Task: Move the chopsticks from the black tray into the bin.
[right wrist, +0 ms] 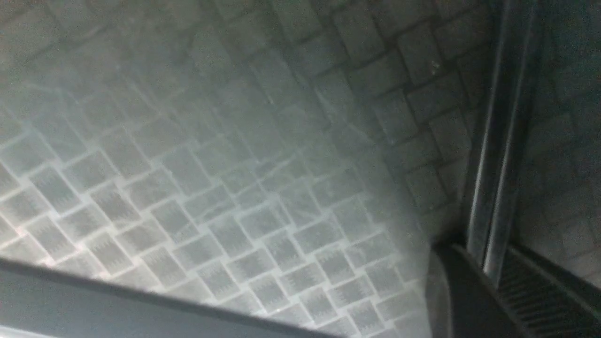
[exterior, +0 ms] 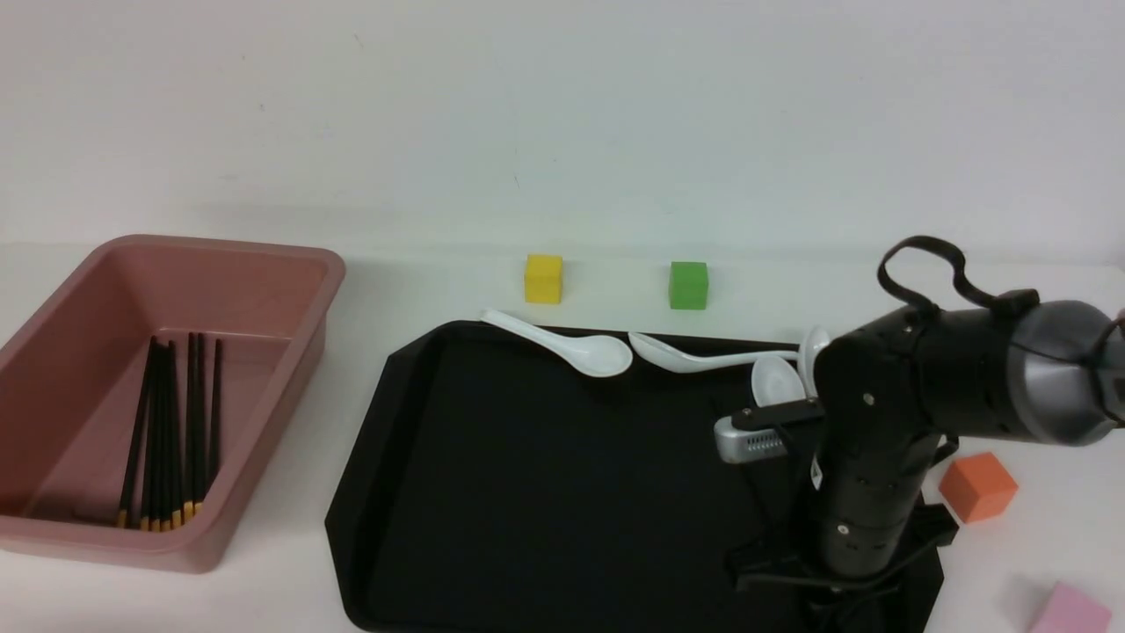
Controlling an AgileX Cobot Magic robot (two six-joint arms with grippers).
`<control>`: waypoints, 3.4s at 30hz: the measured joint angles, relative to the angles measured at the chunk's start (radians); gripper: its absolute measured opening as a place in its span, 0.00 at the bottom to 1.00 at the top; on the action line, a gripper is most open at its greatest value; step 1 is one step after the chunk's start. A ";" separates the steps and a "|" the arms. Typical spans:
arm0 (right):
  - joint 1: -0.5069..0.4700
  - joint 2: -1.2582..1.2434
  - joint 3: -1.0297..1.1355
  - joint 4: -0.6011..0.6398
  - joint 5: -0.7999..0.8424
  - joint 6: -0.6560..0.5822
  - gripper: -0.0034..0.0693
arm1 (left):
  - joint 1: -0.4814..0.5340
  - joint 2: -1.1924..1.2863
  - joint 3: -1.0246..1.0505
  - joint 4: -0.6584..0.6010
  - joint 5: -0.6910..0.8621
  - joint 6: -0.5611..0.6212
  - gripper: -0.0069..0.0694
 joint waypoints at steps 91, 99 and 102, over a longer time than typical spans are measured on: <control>0.459 -0.270 -0.659 0.065 0.420 -0.367 0.05 | 0.000 0.000 0.000 0.000 0.000 0.000 0.40; 0.459 -0.697 -0.254 0.063 0.420 -0.297 0.05 | 0.000 0.000 0.000 0.000 0.000 0.000 0.40; 0.459 -0.861 -0.111 0.063 0.388 -0.294 0.05 | 0.000 0.000 0.000 0.000 0.000 0.000 0.40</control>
